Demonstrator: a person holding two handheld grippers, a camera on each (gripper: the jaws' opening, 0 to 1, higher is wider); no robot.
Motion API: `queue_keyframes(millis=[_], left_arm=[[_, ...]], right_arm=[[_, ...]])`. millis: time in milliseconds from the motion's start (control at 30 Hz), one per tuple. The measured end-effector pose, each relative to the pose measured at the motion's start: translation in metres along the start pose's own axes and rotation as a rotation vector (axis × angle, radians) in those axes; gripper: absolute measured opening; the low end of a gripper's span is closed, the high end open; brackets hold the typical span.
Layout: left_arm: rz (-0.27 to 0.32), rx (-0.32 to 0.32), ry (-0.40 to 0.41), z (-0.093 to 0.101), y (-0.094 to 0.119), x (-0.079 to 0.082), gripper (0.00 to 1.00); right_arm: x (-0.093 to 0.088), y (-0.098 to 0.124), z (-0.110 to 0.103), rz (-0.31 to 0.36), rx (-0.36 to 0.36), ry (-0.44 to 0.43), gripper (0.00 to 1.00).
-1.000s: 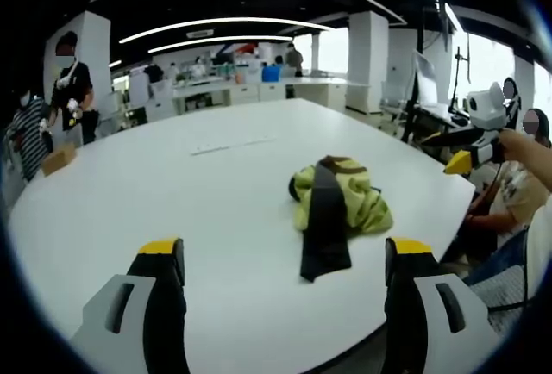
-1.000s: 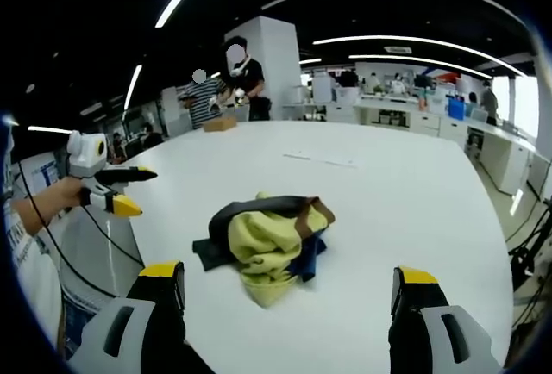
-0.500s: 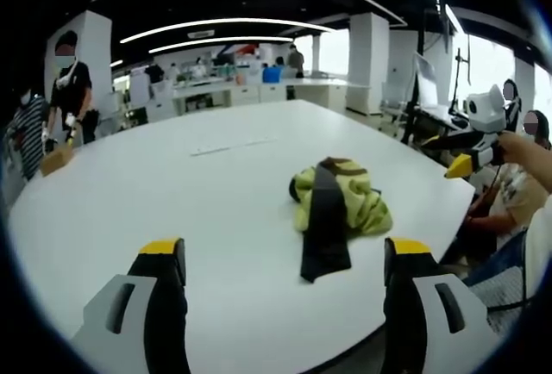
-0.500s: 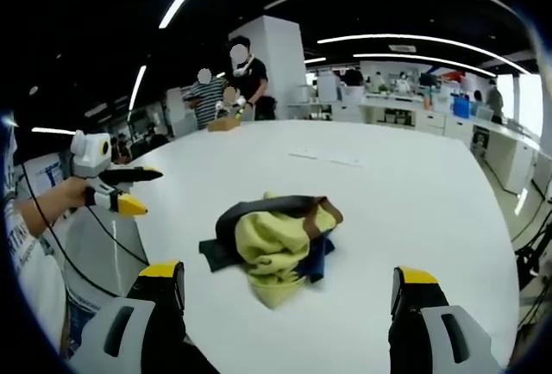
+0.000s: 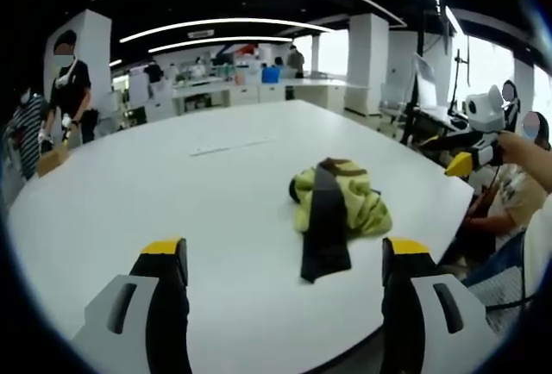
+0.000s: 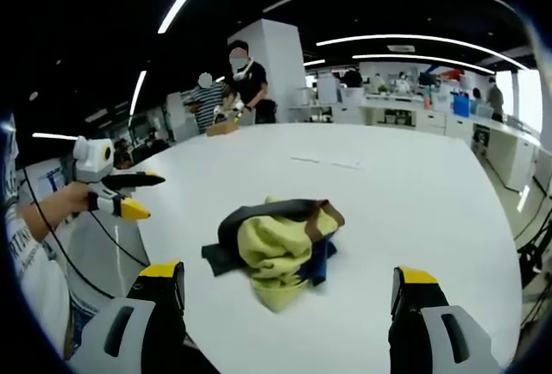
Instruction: Fold the garment on the visible template until the final outline fits inside the template.
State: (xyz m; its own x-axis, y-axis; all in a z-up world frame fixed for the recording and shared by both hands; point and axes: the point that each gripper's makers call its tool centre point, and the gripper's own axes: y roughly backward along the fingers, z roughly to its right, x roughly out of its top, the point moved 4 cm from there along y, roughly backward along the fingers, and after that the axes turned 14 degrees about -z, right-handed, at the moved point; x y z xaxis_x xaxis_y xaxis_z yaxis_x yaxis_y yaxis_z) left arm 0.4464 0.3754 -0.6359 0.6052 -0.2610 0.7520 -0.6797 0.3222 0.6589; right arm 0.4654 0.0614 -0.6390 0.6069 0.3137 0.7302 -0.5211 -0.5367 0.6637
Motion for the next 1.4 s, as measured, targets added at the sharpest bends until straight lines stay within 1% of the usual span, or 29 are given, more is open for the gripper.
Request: queue_keyframes(millis=[200,400,600,633,733,800,867,933,1000,1133,1233,1333,1400], left_arm=[[0.006,-0.028,0.000,0.004,-0.002,0.002,0.88],[0.006,-0.030,-0.025,0.003,-0.004,0.006,0.86],[0.000,-0.049,-0.048,0.004,-0.011,0.008,0.81],[0.003,-0.061,-0.043,0.005,-0.012,0.009,0.80],[0.037,-0.116,0.006,0.008,-0.016,0.015,0.75],[0.051,-0.132,0.016,0.007,-0.018,0.020,0.73],[0.059,-0.141,0.020,0.008,-0.020,0.023,0.71],[0.061,-0.157,0.022,0.009,-0.023,0.026,0.69],[0.064,-0.174,0.011,0.011,-0.028,0.028,0.66],[0.039,-0.203,-0.018,0.016,-0.041,0.032,0.63],[0.036,-0.215,-0.041,0.020,-0.050,0.036,0.60],[0.029,-0.247,-0.049,0.028,-0.061,0.040,0.57],[0.025,-0.257,-0.062,0.032,-0.067,0.042,0.56]], right_arm=[[0.001,-0.001,0.002,0.009,0.005,-0.007,0.97],[0.005,-0.004,0.008,0.020,0.009,-0.010,0.95],[0.008,-0.012,0.010,0.018,0.017,0.005,0.92],[0.010,-0.014,0.011,0.018,0.022,0.008,0.91],[0.013,-0.019,0.013,0.018,0.026,0.018,0.88],[0.015,-0.022,0.015,0.019,0.025,0.023,0.86],[0.017,-0.027,0.017,0.027,0.032,0.019,0.82],[0.019,-0.032,0.019,0.034,0.054,-0.006,0.76],[0.022,-0.038,0.022,0.035,0.064,-0.014,0.70],[0.025,-0.050,0.028,0.036,0.069,-0.015,0.62],[0.026,-0.057,0.030,0.030,0.081,-0.038,0.55],[0.024,-0.066,0.032,0.019,0.088,-0.063,0.50],[0.024,-0.072,0.035,0.014,0.084,-0.077,0.48]])
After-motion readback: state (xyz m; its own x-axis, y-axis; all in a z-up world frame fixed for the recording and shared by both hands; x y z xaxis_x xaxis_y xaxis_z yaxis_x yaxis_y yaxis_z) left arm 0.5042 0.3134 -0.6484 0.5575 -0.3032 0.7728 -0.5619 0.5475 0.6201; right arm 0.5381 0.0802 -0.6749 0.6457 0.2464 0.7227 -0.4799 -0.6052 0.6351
